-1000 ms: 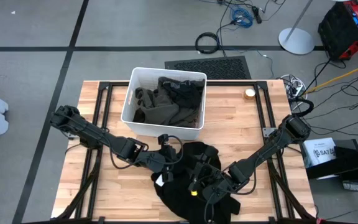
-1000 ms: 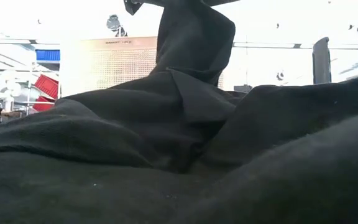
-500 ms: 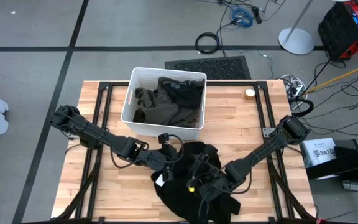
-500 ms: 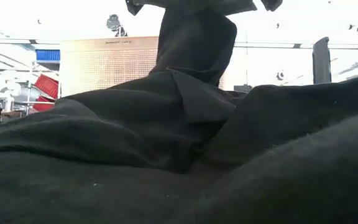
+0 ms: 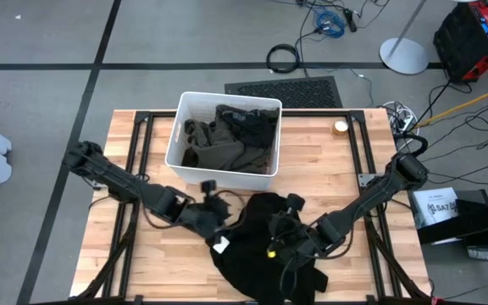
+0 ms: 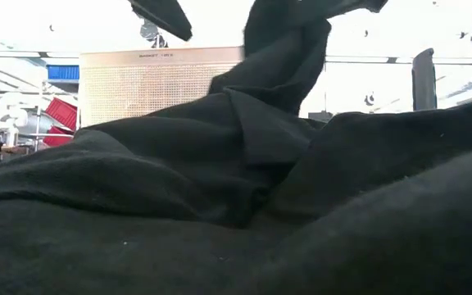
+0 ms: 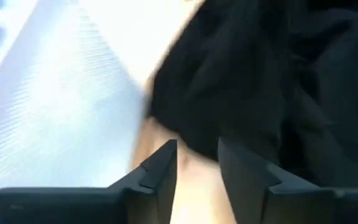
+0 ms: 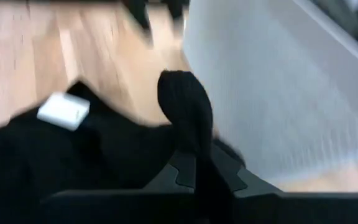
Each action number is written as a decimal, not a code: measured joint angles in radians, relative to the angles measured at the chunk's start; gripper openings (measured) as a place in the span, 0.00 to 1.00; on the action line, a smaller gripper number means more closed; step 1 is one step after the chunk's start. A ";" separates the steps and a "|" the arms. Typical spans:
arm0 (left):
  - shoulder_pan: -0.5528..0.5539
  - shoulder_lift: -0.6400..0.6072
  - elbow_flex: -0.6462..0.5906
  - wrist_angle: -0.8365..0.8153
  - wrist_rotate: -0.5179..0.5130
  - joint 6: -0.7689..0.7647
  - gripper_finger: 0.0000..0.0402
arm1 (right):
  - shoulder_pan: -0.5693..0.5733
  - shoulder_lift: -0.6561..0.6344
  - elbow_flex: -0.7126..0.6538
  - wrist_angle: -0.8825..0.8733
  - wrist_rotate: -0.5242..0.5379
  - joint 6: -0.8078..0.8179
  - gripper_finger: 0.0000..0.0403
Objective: Sort clothes
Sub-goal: Put the black shirt into the white laundry bin
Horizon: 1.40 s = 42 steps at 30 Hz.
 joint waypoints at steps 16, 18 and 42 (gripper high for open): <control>-0.147 -0.084 -0.440 0.335 0.074 -0.213 0.39 | -0.004 -0.057 0.000 -0.370 -0.210 0.361 0.00; -0.147 -0.084 -0.465 0.338 0.079 -0.222 0.39 | -0.004 -0.057 0.000 -0.371 -0.210 0.360 0.00; -0.111 -0.055 -0.665 0.706 0.239 -0.282 0.39 | -0.014 -0.057 0.000 -0.378 -0.236 0.340 0.00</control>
